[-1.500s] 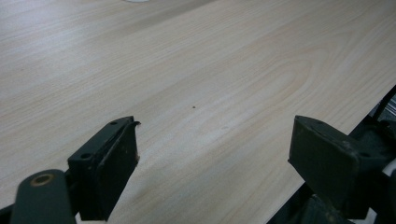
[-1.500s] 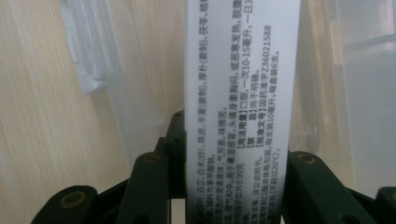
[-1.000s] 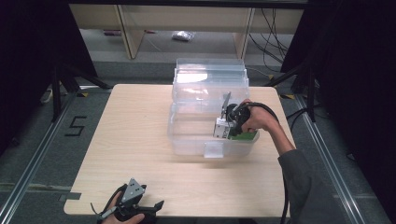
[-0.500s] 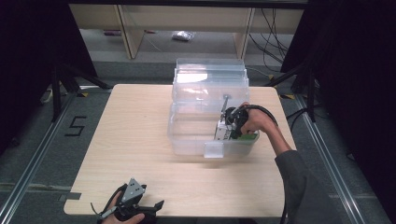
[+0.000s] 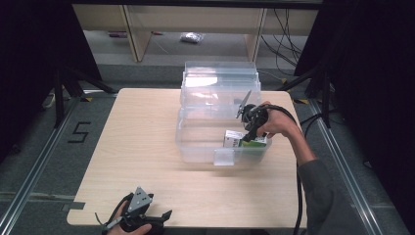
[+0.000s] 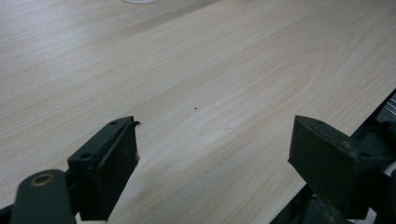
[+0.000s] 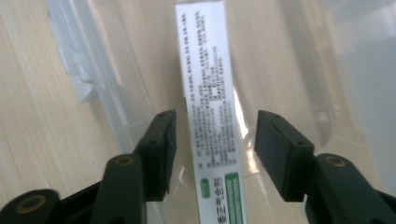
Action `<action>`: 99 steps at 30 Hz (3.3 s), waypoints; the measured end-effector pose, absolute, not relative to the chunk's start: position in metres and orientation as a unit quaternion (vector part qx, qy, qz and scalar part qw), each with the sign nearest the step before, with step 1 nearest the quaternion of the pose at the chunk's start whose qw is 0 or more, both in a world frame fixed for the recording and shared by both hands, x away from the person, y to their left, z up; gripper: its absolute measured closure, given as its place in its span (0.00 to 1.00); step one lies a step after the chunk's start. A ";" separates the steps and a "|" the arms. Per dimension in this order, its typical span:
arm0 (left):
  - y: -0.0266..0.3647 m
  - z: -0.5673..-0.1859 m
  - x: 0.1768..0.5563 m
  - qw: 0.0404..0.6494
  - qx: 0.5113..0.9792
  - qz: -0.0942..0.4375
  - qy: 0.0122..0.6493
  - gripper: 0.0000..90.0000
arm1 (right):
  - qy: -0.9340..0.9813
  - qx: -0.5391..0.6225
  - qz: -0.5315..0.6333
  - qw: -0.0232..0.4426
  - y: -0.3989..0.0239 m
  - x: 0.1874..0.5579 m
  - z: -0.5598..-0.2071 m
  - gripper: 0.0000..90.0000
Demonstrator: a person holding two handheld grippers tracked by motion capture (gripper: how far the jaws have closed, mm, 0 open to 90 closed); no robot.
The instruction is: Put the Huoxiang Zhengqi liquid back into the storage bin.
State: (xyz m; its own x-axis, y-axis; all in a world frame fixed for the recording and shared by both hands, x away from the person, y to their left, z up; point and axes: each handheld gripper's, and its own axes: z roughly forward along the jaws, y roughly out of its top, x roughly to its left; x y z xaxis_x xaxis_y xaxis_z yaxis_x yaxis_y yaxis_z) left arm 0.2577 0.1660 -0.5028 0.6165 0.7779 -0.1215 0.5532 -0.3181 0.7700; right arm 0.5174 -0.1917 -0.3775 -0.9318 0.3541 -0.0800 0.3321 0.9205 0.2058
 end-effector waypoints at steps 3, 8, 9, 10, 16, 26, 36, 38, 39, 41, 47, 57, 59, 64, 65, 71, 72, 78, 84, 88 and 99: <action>0.166 -0.503 0.258 0.406 0.804 0.136 0.414 0.17 | 0.966 0.207 0.137 0.079 -0.204 0.511 -0.362 0.45; 0.167 -0.503 0.258 0.405 0.804 0.136 0.414 0.17 | 0.934 0.276 0.205 0.097 -0.217 0.502 -0.352 0.37; 0.166 -0.503 0.258 0.407 0.803 0.137 0.414 0.17 | 0.931 0.285 0.206 0.098 -0.219 0.500 -0.351 0.36; 0.167 -0.503 0.259 0.404 0.803 0.139 0.416 0.17 | 0.927 0.292 0.209 0.106 -0.220 0.498 -0.351 0.34; 0.167 -0.503 0.259 0.406 0.802 0.136 0.416 0.17 | 0.905 0.335 0.236 0.112 -0.226 0.490 -0.353 0.32; 0.167 -0.503 0.259 0.406 0.802 0.137 0.416 0.17 | 0.884 0.368 0.265 0.115 -0.230 0.474 -0.356 0.28; 0.167 -0.503 0.259 0.406 0.802 0.137 0.415 0.17 | 0.876 0.364 0.285 0.136 -0.233 0.464 -0.354 0.27; 0.167 -0.503 0.259 0.406 0.803 0.138 0.415 0.17 | 0.875 0.363 0.290 0.134 -0.233 0.462 -0.353 0.26; 0.167 -0.503 0.259 0.406 0.802 0.138 0.415 0.17 | 0.873 0.367 0.292 0.134 -0.233 0.460 -0.354 0.26; 0.167 -0.503 0.259 0.406 0.802 0.138 0.415 0.17 | 0.869 0.374 0.297 0.127 -0.233 0.457 -0.352 0.25; 0.167 -0.503 0.259 0.405 0.803 0.138 0.416 0.17 | 0.860 0.379 0.315 0.136 -0.233 0.449 -0.355 0.24; 0.167 -0.502 0.259 0.406 0.802 0.139 0.416 0.17 | 0.861 0.370 0.321 0.139 -0.238 0.433 -0.350 0.24; 0.167 -0.502 0.259 0.406 0.802 0.139 0.416 0.17 | 0.864 0.364 0.319 0.141 -0.239 0.432 -0.351 0.24; 0.167 -0.503 0.259 0.405 0.803 0.138 0.415 0.17 | 0.862 0.375 0.317 0.130 -0.237 0.425 -0.352 0.24; 0.167 -0.502 0.259 0.405 0.803 0.138 0.415 0.17 | 0.859 0.372 0.323 0.136 -0.237 0.425 -0.354 0.24; 0.167 -0.502 0.259 0.405 0.803 0.138 0.416 0.17 | 0.862 0.343 0.339 0.155 -0.238 0.422 -0.358 0.24; 0.167 -0.502 0.259 0.403 0.803 0.138 0.416 0.17 | 0.866 0.351 0.326 0.144 -0.238 0.419 -0.356 0.24; 0.167 -0.503 0.259 0.405 0.801 0.138 0.419 0.17 | 0.865 0.340 0.336 0.151 -0.235 0.413 -0.362 0.24; 0.167 -0.503 0.259 0.405 0.801 0.137 0.419 0.17 | 0.867 0.339 0.336 0.145 -0.235 0.407 -0.366 0.23; 0.167 -0.502 0.259 0.403 0.803 0.137 0.416 0.17 | 0.867 0.337 0.337 0.146 -0.234 0.403 -0.370 0.22; 0.167 -0.502 0.259 0.403 0.803 0.136 0.416 0.17 | 0.866 0.333 0.344 0.144 -0.228 0.396 -0.380 0.20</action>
State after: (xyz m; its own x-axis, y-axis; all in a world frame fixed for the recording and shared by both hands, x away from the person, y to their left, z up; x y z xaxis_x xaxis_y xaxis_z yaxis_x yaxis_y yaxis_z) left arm 0.2589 0.1665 -0.5024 0.6159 0.7792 -0.1167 0.5590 -0.3278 0.7616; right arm 0.3958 -0.2281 -0.3805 -0.7371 0.6754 -0.0202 0.4781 0.5424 0.6908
